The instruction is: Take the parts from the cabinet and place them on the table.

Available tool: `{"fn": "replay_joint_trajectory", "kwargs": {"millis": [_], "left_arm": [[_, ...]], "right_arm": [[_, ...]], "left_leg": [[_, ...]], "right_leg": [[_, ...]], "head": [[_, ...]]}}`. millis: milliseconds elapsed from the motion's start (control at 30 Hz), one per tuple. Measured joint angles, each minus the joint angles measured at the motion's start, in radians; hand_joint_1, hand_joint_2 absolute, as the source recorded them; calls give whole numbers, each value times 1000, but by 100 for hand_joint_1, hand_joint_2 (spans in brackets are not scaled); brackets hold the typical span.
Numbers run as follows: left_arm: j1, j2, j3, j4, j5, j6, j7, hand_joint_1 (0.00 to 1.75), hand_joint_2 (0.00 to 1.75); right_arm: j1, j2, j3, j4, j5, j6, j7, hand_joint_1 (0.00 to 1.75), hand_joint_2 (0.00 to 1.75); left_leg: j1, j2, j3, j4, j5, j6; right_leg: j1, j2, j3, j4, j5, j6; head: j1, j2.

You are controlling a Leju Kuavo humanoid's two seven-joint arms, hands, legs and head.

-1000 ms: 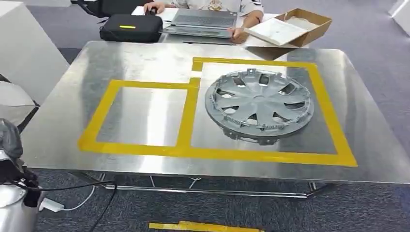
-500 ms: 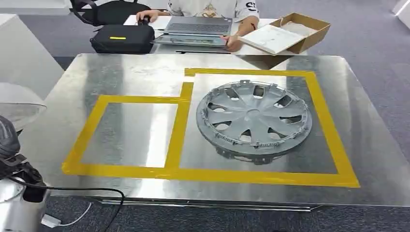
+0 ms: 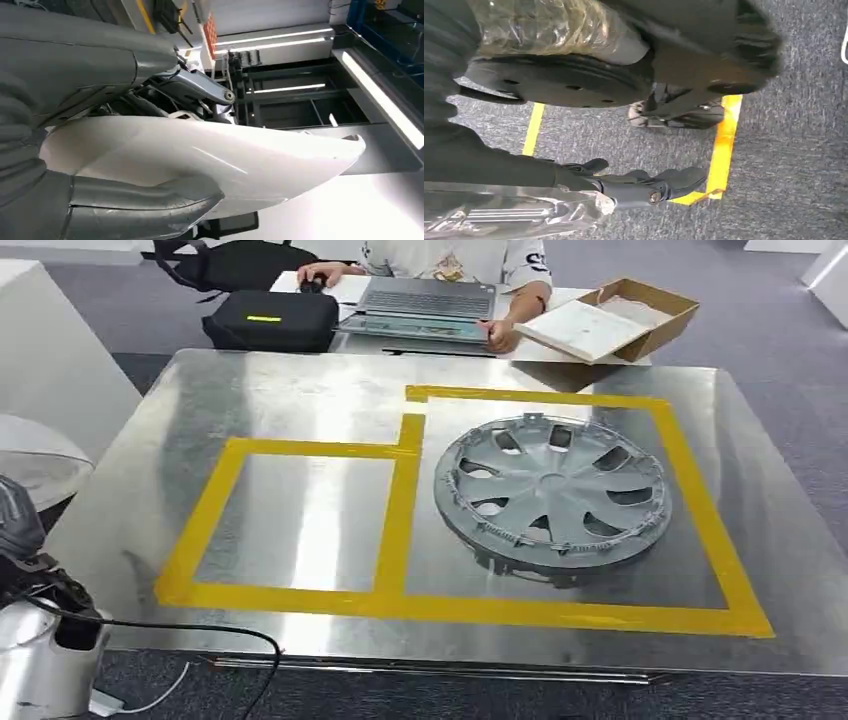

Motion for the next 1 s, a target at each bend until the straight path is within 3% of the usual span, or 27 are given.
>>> {"fn": "replay_joint_trajectory", "kwargs": {"millis": [33,67,133,167,200,267,333,367,400,467,500,533,567,600,667,700,733,833,867,900,933,1000], "left_arm": [[-2,0,-3,5,-4,2,0,175,175],[-5,0,-5,10,-11,3,0,175,175],[-15,0,-13,18,-23,3,0,175,175],[-21,0,-18,22,-30,3,0,175,175],[-24,0,-21,25,-37,6,0,175,175],[-28,2,-26,34,-53,9,1,175,175],[-34,2,-35,42,-70,6,6,175,175],[-38,3,-39,47,-79,5,8,175,175],[-44,7,-44,53,-90,3,10,175,175],[-64,12,-52,77,-112,2,19,175,175],[-71,13,-55,95,-120,2,23,175,175],[-83,14,-59,116,-133,-1,24,175,175],[-98,15,-63,141,-143,-3,25,175,175],[-119,15,-65,163,-155,-6,26,175,175],[-182,16,-71,231,-179,-13,29,175,175],[-210,16,-73,255,-183,-13,29,175,175],[-238,15,-74,291,-187,-15,27,175,175],[-309,13,-75,396,-186,-32,18,175,175],[-326,12,-76,418,-187,-32,16,175,175],[-342,11,-77,431,-187,-33,15,175,175],[-358,8,-78,454,-187,-33,13,175,175],[-372,5,-78,486,-187,-33,9,175,175]], "right_arm": [[-1,0,0,0,0,0,0,0,175],[-2,0,0,0,1,0,0,0,175],[-2,0,0,0,2,0,1,0,175],[-2,0,0,0,2,0,1,0,175],[-4,-2,0,0,2,0,1,0,175],[-3,-2,0,0,2,0,1,0,175],[1,-2,0,0,2,1,1,0,175],[1,-2,0,0,3,2,0,0,175],[-1,-2,0,0,4,2,0,0,175],[-3,-2,0,0,6,4,0,0,175],[-2,-2,0,0,8,6,0,0,175],[-1,-2,0,0,13,8,0,0,175],[0,-2,0,0,16,8,0,0,175],[-1,-2,1,0,21,10,0,0,175],[-3,-2,5,0,26,16,0,0,175],[-5,-2,5,0,28,16,0,0,175],[-8,-2,5,0,32,16,0,0,175],[-7,-2,6,0,39,16,0,0,175],[-8,-3,6,0,39,16,0,0,175],[-7,-3,6,0,39,16,0,0,175],[-7,-3,7,0,39,16,0,0,175],[-7,-3,9,0,39,16,0,0,175]], "left_leg": [[-2,0,0,0,0,1],[-4,0,1,0,0,2],[-7,-3,5,0,-1,2],[-6,-3,5,0,-1,1],[-14,-3,1,3,-3,-4],[-8,-2,-1,0,1,-14],[-7,-2,2,-7,5,-27],[-5,1,0,0,-2,-32],[-6,0,-13,29,-29,-37],[-4,-1,-79,174,-106,-43],[-4,-1,-110,242,-130,-45],[-3,-1,-126,273,-132,-47],[-2,-1,-122,261,-111,-47],[-1,-1,-99,211,-70,-47],[1,0,-15,39,21,-44],[0,-1,1,12,2,-39],[-3,-3,2,-9,5,-32],[-6,-3,-5,-6,9,-15],[0,-1,-2,-12,14,-7],[1,0,-2,-12,14,-4],[0,0,-3,-12,15,2],[-3,1,-4,-12,14,3]], "right_leg": [[0,0,-10,12,8,-2],[1,0,2,-17,36,-6],[6,0,82,-179,125,-20],[10,-1,124,-266,148,-32],[14,-2,135,-290,134,-37],[18,2,139,-291,139,-35],[15,2,143,-302,147,-46],[8,0,148,-313,155,-49],[8,0,150,-317,157,-53],[9,-1,148,-317,158,-54],[9,-1,147,-317,157,-55],[9,-2,147,-316,157,-55],[8,-1,147,-315,157,-55],[8,-1,147,-314,157,-55],[8,-2,148,-308,154,-50],[10,-2,145,-307,154,-45],[16,0,137,-297,151,-39],[13,0,134,-303,157,-24],[11,0,121,-297,148,-18],[11,-2,111,-269,128,-13],[9,-2,79,-197,91,-8],[7,-3,-6,-28,23,-4]], "head": [[-1,0],[0,0],[0,0],[0,0],[-2,0],[-2,0],[-1,0],[-2,0],[-5,0],[-6,0],[-6,0],[-7,0],[-6,0],[-6,0],[-6,0],[-5,0],[-5,0],[-5,0],[-8,0],[0,0],[8,0],[8,0]]}}
